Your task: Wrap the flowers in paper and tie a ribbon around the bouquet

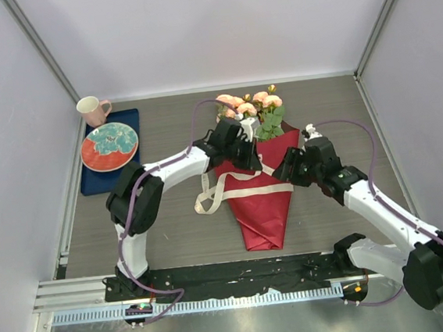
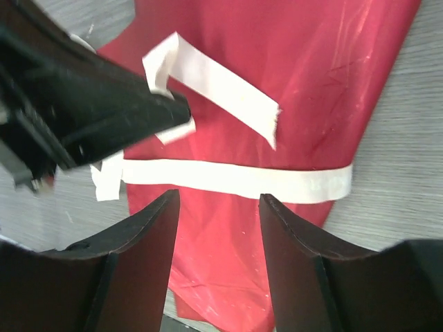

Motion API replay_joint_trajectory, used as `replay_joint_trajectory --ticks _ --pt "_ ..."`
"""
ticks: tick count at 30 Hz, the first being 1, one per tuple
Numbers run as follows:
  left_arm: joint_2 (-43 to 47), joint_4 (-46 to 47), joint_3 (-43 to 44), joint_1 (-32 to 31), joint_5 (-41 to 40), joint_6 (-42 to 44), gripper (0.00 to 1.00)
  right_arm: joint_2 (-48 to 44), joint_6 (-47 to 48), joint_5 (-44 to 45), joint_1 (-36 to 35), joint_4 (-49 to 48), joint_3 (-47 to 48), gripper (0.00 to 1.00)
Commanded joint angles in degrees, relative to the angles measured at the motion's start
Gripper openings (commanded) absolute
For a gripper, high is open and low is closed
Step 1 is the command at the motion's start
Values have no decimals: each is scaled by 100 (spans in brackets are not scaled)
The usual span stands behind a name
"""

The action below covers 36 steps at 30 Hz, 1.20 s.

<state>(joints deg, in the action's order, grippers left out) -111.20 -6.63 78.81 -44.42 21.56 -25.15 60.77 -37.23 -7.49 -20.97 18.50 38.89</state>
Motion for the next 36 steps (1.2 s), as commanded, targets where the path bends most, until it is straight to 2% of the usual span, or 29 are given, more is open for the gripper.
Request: replay_joint_trajectory --ticks 1,5,6,12,19,25,28,36 --pt "-341 -769 565 127 937 -183 0 -172 805 492 -222 -22 -216 56" --pt "-587 -708 706 145 1306 -499 0 232 735 1511 -837 127 109 56" --pt "-613 -682 706 136 1350 -596 0 468 735 2027 -1195 171 188 56" --pt "-789 -611 759 153 1527 -772 0 1261 831 3277 -1769 356 479 57" --pt "-895 -549 785 171 1518 -904 0 1586 954 3693 -2165 -109 400 56" --pt "-860 -602 741 241 1342 -913 0 1876 990 3675 -2192 -364 347 54" --pt "-851 -629 794 276 1324 -913 0 1947 955 3754 -2192 -356 329 49" --pt "-1000 -532 987 276 1421 -1062 0 1666 964 3667 -2218 -295 312 18"
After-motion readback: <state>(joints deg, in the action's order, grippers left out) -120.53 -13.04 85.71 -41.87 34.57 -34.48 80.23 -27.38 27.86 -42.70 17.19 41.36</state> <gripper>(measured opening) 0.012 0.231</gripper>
